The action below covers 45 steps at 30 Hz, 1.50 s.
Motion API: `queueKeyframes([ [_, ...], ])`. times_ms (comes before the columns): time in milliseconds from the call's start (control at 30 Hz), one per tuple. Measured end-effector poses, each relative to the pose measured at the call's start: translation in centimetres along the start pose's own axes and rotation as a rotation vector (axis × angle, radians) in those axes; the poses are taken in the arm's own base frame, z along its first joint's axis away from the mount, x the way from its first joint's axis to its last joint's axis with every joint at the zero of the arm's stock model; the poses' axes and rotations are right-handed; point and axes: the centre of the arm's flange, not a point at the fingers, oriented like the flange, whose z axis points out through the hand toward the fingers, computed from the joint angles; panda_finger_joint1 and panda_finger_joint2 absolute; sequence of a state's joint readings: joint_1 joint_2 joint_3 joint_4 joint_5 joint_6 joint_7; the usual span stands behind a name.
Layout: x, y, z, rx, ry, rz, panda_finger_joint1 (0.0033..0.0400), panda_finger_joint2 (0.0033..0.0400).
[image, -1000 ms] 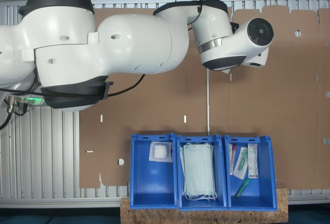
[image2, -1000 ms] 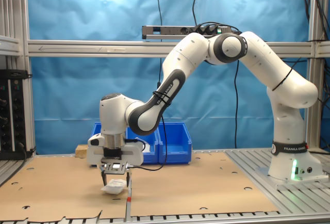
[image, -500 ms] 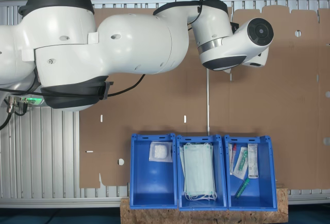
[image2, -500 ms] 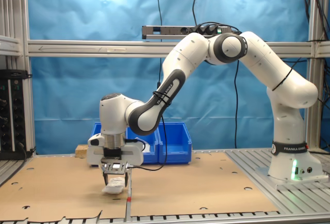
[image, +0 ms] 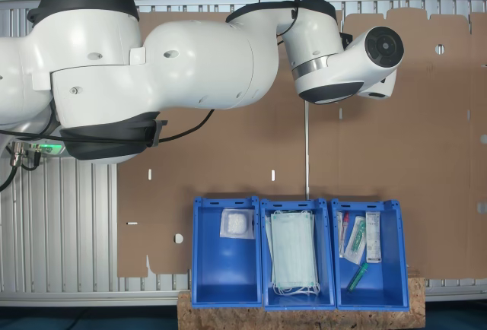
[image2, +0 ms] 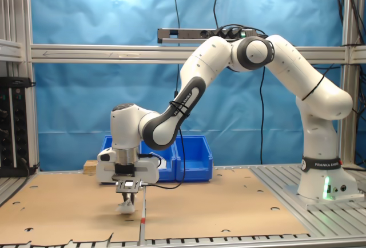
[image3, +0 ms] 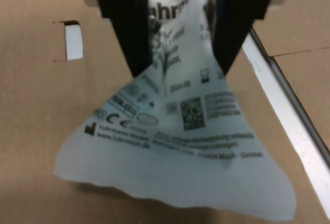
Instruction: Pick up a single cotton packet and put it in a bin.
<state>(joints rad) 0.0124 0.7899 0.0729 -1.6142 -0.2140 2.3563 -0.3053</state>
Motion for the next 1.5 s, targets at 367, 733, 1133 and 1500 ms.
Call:
queueKeyframes([
  [367,0.0,0.0,0.0,0.000,0.000,0.000,0.0058,0.0058],
  [733,0.0,0.0,-0.2,-0.001,0.002,0.000,0.0058,0.0058],
  [1133,-0.9,0.1,-4.4,-0.019,0.020,0.002,0.0059,0.0059],
  [1500,-3.6,-0.1,-12.1,-0.059,0.064,0.009,0.0059,0.0059],
])
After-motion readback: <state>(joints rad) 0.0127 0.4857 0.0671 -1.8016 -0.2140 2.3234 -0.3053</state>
